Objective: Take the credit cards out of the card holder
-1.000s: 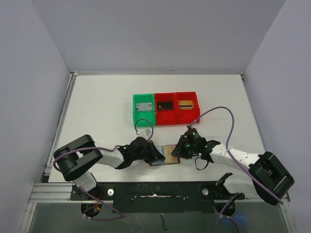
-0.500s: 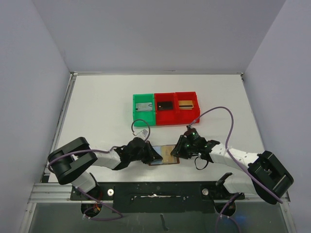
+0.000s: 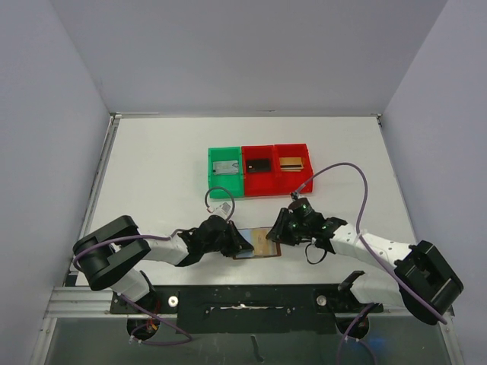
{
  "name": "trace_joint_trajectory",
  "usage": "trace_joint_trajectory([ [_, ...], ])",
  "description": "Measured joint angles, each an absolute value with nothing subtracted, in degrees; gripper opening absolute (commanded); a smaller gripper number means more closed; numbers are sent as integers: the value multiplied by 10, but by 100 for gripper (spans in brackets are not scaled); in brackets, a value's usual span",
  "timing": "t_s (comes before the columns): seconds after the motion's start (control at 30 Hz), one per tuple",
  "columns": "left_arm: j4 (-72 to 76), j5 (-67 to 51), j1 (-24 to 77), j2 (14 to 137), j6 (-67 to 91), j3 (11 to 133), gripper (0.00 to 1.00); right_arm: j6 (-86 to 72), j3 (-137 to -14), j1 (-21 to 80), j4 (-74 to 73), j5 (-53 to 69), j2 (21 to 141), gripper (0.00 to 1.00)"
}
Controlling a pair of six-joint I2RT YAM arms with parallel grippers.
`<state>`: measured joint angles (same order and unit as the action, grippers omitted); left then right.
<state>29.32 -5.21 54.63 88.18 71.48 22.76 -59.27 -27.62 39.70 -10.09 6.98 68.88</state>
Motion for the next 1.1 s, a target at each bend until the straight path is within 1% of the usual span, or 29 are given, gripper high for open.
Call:
trace_joint_trajectory([
  [0.13, 293, -52, 546, 881, 714, 228, 0, -580, -299, 397, -93, 78, 695, 27],
  [0.27, 289, -52, 546, 879, 713, 228, 1, -576, -310, 397, -83, 81, 730, 27],
  [0.37, 286, -52, 546, 878, 711, 228, 12, -579, -310, 397, -88, 85, 761, 27],
  [0.47, 287, -53, 546, 878, 709, 229, 21, -579, -309, 397, -79, 86, 763, 27],
  [0.57, 293, -55, 546, 878, 709, 232, 27, -584, -300, 397, -61, 88, 762, 27],
  [1.1, 340, -69, 542, 911, 736, 235, 30, -590, -284, 393, -39, 95, 755, 26],
])
